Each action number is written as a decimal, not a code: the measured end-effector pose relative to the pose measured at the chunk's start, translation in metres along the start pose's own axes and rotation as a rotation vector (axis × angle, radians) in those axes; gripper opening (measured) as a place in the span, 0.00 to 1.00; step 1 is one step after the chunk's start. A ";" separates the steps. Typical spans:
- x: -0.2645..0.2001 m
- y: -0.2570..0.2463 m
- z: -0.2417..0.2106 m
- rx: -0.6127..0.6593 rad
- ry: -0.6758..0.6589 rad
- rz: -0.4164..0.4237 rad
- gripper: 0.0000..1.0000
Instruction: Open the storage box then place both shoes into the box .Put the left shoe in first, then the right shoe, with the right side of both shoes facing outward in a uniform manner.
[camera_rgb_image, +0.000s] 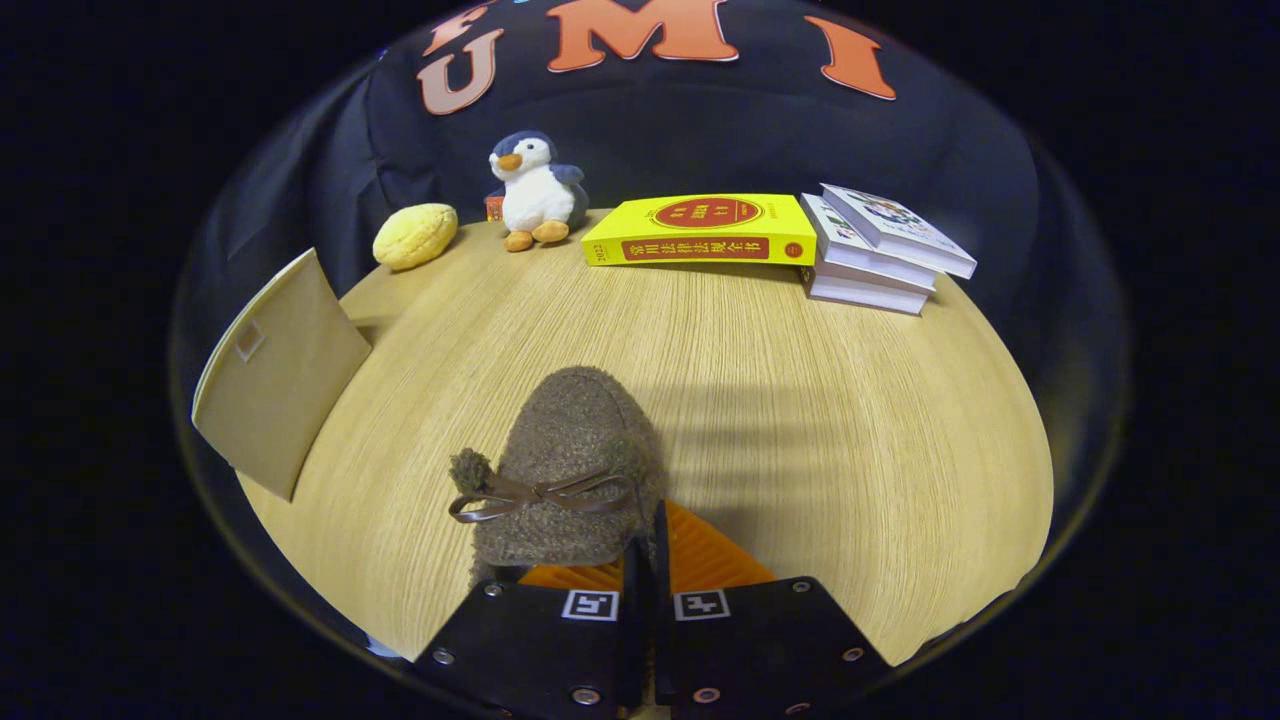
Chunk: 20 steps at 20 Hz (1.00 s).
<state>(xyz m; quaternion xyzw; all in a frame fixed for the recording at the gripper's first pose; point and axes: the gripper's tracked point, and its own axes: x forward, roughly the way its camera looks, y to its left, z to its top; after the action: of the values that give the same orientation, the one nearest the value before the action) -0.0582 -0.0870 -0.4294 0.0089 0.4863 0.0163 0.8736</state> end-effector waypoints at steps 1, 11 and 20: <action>-0.005 0.002 0.005 0.014 -0.007 -0.007 0.06; -0.076 0.064 0.070 0.027 -0.085 -0.059 0.06; -0.119 0.209 0.134 0.002 -0.098 0.049 0.06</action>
<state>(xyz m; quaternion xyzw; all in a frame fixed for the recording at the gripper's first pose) -0.0108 0.1172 -0.2515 0.0227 0.4426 0.0367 0.8957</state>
